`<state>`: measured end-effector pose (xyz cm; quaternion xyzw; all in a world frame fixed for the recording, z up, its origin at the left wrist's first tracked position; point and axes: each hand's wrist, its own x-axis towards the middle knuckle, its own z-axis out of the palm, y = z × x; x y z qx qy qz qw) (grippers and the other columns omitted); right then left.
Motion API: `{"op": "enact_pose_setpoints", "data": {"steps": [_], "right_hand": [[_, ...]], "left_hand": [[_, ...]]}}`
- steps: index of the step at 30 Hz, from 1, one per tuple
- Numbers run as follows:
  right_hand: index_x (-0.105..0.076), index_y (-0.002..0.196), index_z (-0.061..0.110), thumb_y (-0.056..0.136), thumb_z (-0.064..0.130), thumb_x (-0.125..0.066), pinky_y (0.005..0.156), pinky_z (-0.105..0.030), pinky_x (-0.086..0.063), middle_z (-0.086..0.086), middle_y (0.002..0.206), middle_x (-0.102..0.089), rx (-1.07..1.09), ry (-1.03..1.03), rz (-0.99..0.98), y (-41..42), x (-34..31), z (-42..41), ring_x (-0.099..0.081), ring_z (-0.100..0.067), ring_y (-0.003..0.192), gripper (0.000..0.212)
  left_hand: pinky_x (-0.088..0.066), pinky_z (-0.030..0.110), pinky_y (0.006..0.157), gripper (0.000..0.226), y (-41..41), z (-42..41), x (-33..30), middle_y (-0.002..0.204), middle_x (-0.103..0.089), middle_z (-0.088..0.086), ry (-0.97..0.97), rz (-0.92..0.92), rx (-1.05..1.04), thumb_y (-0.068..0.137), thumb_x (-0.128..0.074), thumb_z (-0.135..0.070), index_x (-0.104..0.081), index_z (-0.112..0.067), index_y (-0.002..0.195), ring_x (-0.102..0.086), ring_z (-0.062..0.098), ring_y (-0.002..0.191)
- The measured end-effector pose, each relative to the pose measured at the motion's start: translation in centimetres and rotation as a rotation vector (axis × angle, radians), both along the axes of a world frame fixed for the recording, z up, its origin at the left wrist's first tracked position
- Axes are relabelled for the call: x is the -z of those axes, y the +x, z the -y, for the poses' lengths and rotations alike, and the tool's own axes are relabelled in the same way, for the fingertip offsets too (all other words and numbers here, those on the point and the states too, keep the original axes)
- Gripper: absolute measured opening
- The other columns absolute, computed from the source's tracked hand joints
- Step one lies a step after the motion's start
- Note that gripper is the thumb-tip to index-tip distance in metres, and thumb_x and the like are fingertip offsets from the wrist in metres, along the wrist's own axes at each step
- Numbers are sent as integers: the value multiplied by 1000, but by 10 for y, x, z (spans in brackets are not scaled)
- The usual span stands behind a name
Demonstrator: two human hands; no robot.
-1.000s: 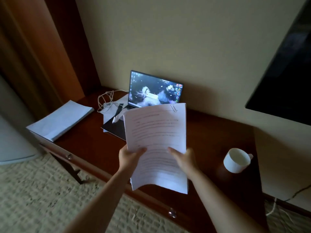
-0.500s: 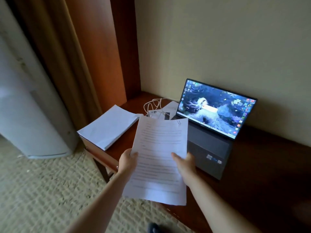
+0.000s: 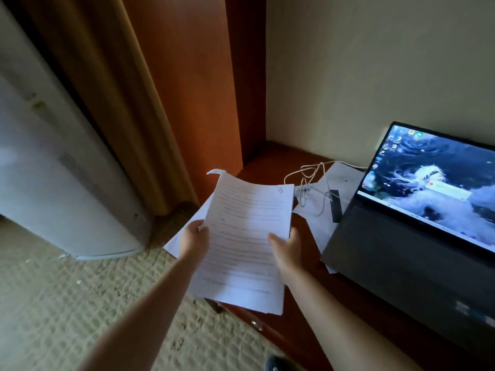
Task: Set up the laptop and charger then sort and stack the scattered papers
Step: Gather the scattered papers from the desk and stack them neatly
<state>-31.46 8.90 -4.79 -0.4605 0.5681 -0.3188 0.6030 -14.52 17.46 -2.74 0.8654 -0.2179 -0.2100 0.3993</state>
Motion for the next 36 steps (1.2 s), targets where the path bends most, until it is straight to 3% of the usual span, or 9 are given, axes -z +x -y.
{"op": "enact_pose_setpoints", "data": {"steps": [5,9,13,17,22,25,29,32,36], "right_hand": [[-49,125,9,85,1,-54,78,-31,-50,-9,114,-64,66,-2,-85,58,20,-3,-63,-23,99,41],[-52,122,11,86,6,-54,72,-31,-50,-5,110,-64,148,-6,-199,90,28,-5,-62,-21,94,37],[-47,132,13,89,13,-54,82,-34,-51,-8,120,-61,229,0,-363,108,34,-4,-60,-27,107,43],[-41,139,9,87,18,-54,99,-45,-45,-14,136,-49,278,136,-698,106,47,-13,-49,-33,124,54],[-47,134,11,89,18,-50,93,-42,-49,-11,132,-51,357,217,-686,102,45,-25,-52,-31,119,46],[-53,128,10,91,13,-47,92,-35,-45,-9,128,-56,381,150,-634,96,34,-15,-53,-26,117,38],[-57,122,13,93,11,-46,83,-28,-46,-4,117,-60,426,125,-544,76,22,2,-56,-20,105,31],[-60,113,17,94,14,-47,76,-26,-46,1,104,-59,400,111,-512,54,21,18,-56,-14,93,23],[-64,96,15,93,14,-46,73,-29,-48,-1,89,-61,355,106,-458,20,32,49,-59,-17,83,18]], "left_hand": [[-51,37,74,26,65,17,16,89,-70,14,107,3,81,81,-51,-12,-72,-15,94,-64,36,87],[-49,32,71,27,99,31,26,86,-71,8,126,-1,181,79,-51,-7,-74,-15,91,-63,29,84],[-48,30,72,26,131,52,35,95,-71,9,204,15,349,81,-52,-9,-72,-15,97,-62,28,85],[-49,33,83,31,151,68,50,112,-66,7,293,105,553,85,-56,-19,-64,-13,114,-59,27,101],[-45,31,92,27,137,79,50,115,-65,3,136,220,623,84,-54,-8,-68,-16,106,-55,22,107],[-46,26,88,27,106,95,37,112,-67,1,68,102,766,85,-50,-5,-69,-14,102,-58,20,103],[-41,18,72,24,56,110,29,105,-66,-2,85,-99,880,90,-49,-9,-69,-17,99,-56,12,91],[-50,27,74,23,21,121,30,94,-67,0,106,-235,918,89,-49,-8,-70,-18,88,-62,18,91],[-57,36,72,24,-23,136,40,84,-70,7,165,-394,874,85,-51,-1,-68,-17,78,-64,20,74]]}}
